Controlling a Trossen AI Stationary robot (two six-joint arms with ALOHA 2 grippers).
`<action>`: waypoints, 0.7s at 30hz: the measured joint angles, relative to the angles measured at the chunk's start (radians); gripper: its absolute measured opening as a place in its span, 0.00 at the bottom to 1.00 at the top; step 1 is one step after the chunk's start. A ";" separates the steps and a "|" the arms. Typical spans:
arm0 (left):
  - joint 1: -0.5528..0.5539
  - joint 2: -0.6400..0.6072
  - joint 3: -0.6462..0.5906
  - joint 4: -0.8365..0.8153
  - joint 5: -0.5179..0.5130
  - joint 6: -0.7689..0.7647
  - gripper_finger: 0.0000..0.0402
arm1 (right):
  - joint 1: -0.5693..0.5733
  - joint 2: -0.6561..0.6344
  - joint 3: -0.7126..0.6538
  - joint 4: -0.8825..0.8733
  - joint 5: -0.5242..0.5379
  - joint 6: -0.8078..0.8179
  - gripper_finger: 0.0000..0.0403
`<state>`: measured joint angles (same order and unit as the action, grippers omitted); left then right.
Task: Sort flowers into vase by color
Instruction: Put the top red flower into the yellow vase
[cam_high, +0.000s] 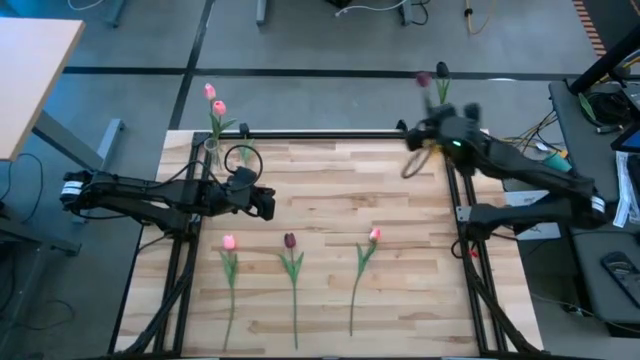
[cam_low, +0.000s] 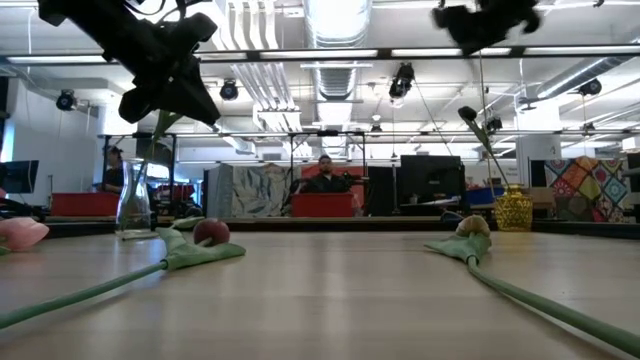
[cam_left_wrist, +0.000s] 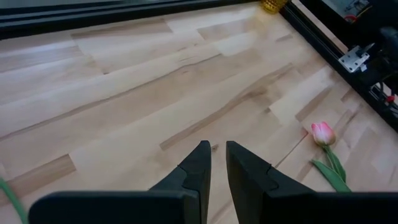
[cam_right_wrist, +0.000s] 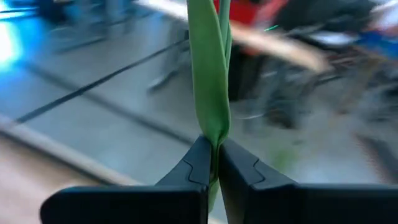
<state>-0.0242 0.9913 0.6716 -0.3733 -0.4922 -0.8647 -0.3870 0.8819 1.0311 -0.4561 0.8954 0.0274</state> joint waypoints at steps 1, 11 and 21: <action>0.000 0.000 0.000 0.000 -0.006 0.000 0.09 | 0.006 -0.039 -0.017 0.003 0.047 -0.023 0.03; 0.000 0.000 0.000 0.000 -0.022 0.013 0.09 | -0.079 -0.291 -0.177 0.294 -0.109 -0.374 0.03; 0.000 0.000 0.000 0.000 -0.022 0.015 0.09 | -0.371 -0.252 -0.204 0.288 -0.635 -0.314 0.03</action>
<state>-0.0242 0.9915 0.6716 -0.3733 -0.5140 -0.8497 -0.7583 0.6302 0.8273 -0.1680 0.2609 -0.2867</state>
